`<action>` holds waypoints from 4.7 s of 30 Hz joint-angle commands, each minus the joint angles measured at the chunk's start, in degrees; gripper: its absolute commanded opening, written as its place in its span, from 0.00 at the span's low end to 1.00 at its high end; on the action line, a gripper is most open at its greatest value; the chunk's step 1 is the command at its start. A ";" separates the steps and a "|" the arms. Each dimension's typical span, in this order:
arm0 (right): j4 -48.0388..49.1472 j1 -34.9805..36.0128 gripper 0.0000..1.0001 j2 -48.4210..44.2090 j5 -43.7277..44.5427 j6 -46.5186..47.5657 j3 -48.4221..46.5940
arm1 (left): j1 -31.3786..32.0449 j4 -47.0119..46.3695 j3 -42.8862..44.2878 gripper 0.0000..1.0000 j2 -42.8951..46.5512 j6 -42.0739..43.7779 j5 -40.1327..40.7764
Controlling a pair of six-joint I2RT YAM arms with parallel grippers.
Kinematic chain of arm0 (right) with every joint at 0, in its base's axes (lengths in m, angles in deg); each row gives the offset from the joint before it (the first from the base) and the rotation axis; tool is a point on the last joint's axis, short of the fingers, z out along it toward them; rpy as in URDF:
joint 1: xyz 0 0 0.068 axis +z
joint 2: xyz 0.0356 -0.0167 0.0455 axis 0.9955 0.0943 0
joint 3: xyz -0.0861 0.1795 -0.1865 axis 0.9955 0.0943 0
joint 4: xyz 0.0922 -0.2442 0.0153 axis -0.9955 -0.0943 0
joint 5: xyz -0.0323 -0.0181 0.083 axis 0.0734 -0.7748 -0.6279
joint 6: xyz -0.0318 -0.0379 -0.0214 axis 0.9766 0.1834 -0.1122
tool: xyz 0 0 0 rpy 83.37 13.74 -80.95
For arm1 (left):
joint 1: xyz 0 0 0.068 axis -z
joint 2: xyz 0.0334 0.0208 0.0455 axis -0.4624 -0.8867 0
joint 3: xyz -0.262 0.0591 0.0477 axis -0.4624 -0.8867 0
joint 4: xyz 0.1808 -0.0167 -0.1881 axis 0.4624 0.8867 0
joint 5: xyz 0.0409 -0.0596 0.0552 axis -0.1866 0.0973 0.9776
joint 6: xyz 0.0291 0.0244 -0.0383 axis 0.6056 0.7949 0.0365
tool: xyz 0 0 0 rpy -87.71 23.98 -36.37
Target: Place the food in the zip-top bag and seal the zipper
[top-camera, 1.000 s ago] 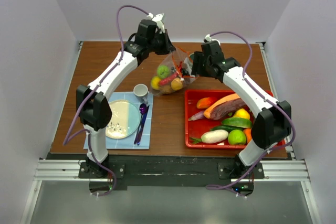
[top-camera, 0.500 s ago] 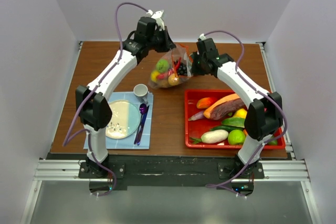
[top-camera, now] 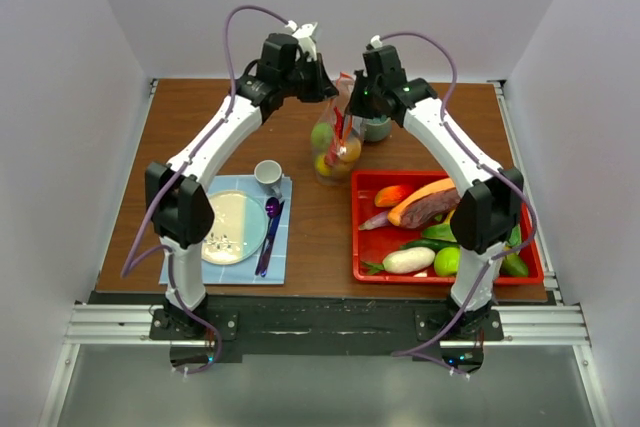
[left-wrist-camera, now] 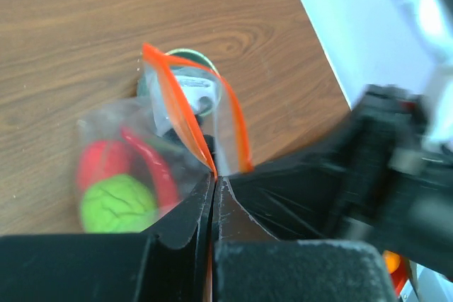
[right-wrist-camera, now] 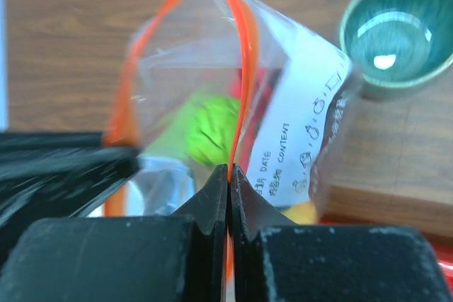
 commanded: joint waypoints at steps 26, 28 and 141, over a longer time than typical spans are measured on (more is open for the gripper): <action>-1.92 -0.66 0.00 3.07 -2.46 -7.63 -2.43 | -0.68 -33.60 -37.43 0.66 29.68 9.30 9.84; -2.45 -0.66 0.00 3.42 -2.54 -8.33 -2.87 | -0.42 -38.26 -44.11 0.65 34.17 10.18 11.16; -4.47 0.31 0.00 3.16 -5.89 -16.16 -4.54 | 19.80 -106.21 -79.55 0.40 22.16 40.25 28.92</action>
